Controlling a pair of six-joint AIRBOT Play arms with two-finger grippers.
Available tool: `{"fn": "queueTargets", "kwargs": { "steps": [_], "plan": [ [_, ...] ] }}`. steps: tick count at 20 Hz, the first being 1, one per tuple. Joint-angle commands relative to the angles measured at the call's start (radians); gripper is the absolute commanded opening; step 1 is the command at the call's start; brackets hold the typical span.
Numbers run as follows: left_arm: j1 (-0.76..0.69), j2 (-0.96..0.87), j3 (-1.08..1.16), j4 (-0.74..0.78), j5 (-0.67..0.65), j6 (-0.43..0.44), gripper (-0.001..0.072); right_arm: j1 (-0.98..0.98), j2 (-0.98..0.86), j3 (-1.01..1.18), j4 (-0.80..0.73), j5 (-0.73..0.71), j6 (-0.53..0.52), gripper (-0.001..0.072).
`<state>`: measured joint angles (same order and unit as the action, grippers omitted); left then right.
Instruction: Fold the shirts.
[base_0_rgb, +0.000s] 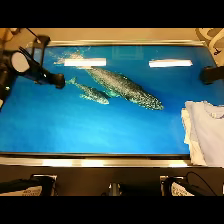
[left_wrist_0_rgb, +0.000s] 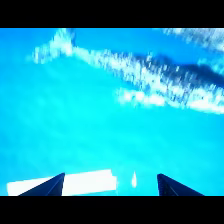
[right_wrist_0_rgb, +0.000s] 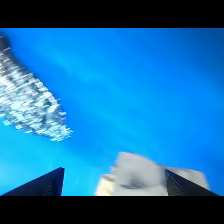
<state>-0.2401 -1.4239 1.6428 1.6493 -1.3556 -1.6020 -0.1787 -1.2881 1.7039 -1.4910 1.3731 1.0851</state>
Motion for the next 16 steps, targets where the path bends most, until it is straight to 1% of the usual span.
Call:
{"fn": "queueTargets", "kwargs": {
  "steps": [1, 2, 3, 7, 16],
  "plan": [
    [-0.017, 0.037, -0.169, 0.041, -0.028, -0.08, 0.072, 0.238, -0.147, 0.012, 0.008, 0.228, 0.052, 0.0697],
    [-0.016, 0.066, -0.215, 0.041, 0.023, -0.126, 0.072, 0.248, -0.179, 0.012, 0.037, 0.258, 0.052, 0.0697],
    [-0.016, 0.081, -0.237, 0.041, 0.041, -0.135, 0.072, 0.254, -0.197, 0.012, 0.047, 0.27, 0.052, 0.0697],
    [-0.016, 0.08, -0.232, 0.045, 0.04, -0.134, 0.072, 0.254, -0.206, 0.012, 0.02, 0.275, 0.051, 0.0688],
    [-0.016, 0.072, -0.232, 0.045, 0.04, -0.135, 0.072, 0.254, -0.206, 0.012, 0.02, 0.274, 0.051, 0.0688]
  ]
}}
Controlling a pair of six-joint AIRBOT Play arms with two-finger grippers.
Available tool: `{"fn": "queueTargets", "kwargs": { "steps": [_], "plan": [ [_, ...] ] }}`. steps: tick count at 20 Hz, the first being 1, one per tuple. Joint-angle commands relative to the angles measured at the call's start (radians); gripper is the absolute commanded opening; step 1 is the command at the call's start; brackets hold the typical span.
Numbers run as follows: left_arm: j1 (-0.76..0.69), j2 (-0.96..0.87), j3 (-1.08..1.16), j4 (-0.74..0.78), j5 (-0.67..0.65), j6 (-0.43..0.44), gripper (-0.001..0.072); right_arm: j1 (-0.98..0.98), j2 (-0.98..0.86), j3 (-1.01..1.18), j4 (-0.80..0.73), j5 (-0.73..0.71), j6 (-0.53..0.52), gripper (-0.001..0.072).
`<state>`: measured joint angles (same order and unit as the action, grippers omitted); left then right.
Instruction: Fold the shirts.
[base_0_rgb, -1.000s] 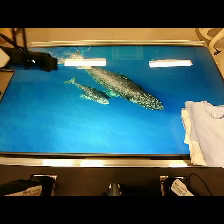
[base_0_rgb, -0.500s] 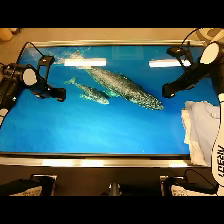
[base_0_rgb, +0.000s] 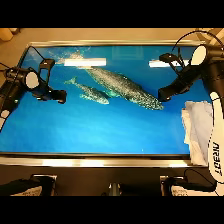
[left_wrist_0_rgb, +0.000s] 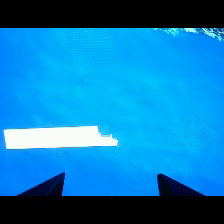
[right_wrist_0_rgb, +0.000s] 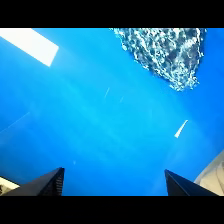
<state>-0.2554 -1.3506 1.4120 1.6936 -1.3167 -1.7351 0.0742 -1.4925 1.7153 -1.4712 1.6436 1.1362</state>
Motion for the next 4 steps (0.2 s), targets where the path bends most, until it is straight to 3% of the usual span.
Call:
{"fn": "queueTargets", "kwargs": {
  "steps": [1, 4],
  "plan": [
    [-0.001, -0.001, -0.002, 0.0, 0.001, -0.002, 0.072, 0.001, -0.002, 0.001, 0.0, 0.003, 0.0, 0.0688],
    [-0.001, -0.001, -0.002, 0.0, 0.001, -0.002, 0.072, 0.001, -0.002, 0.001, 0.0, 0.003, 0.0, 0.0688]
  ]
}}
